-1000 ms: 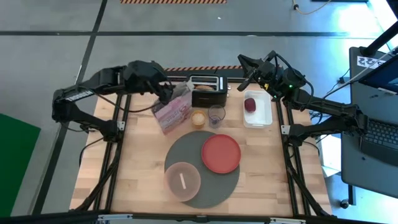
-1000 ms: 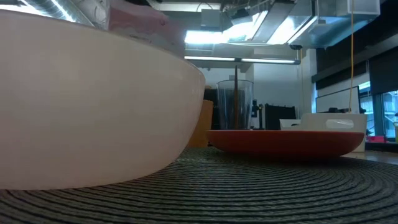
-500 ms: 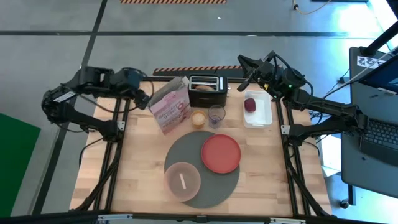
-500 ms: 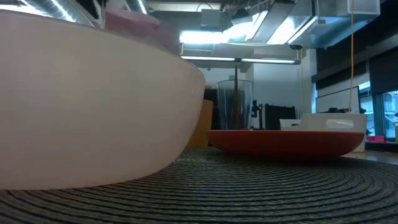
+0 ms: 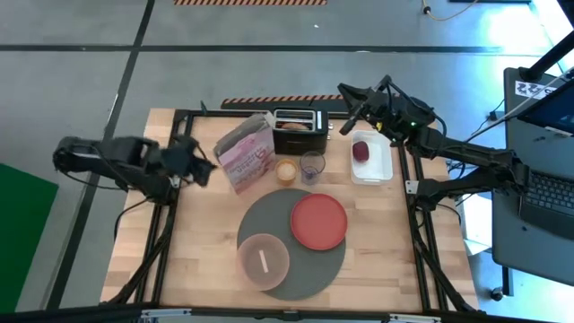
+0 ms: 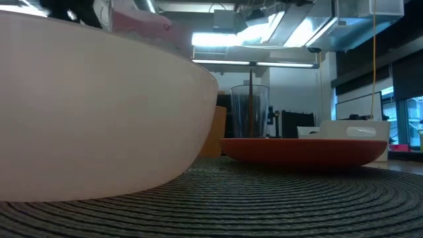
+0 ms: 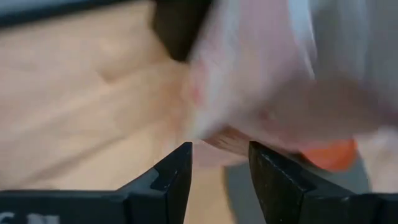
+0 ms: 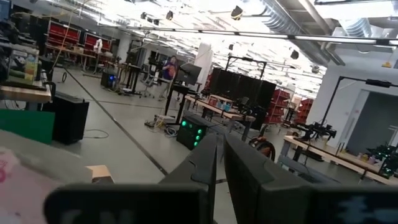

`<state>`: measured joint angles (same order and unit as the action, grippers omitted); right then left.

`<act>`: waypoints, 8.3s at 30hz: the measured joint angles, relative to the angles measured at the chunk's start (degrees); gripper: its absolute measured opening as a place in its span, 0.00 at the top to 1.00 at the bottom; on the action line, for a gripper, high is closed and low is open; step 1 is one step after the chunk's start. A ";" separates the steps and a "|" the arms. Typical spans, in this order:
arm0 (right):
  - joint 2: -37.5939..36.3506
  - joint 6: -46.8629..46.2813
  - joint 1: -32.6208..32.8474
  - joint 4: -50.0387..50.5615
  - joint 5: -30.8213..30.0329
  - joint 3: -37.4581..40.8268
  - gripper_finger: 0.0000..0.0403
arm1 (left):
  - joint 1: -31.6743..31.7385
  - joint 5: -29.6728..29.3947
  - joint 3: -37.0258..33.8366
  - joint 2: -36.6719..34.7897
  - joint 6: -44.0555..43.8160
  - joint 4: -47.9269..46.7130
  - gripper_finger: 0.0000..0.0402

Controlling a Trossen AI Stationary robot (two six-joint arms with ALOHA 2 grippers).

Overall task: Arrange a breakfast setting
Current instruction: Pour the cereal from the cereal box into the light pink bowl

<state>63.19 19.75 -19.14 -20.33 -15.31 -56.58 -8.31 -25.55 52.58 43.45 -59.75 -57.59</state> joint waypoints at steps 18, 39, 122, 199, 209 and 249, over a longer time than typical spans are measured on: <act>0.46 -0.01 0.00 -0.80 -0.02 0.00 0.91 | -9.74 -3.06 -27.52 -0.62 -7.21 14.84 0.62; 0.45 -3.14 0.00 -0.73 -0.02 0.00 0.91 | -9.58 -1.14 -35.35 -0.26 -12.15 23.89 0.34; 0.42 -12.47 0.02 4.34 4.44 0.00 0.91 | -4.58 -27.39 -35.37 27.60 16.90 67.70 0.21; 0.45 -7.24 -0.02 3.22 -1.57 0.00 0.91 | -5.96 -10.95 -4.15 -6.76 31.84 18.17 0.58; 0.47 -2.80 -0.02 0.26 -4.66 0.00 0.91 | -3.16 3.26 18.96 -4.29 57.68 14.16 0.58; -1.28 1.76 0.00 -8.17 -1.55 0.00 0.91 | 4.17 21.99 45.50 30.07 90.45 -32.19 0.62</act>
<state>61.91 21.51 -19.14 -28.49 -16.86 -56.58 -4.14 -3.56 98.08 73.51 30.69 -89.78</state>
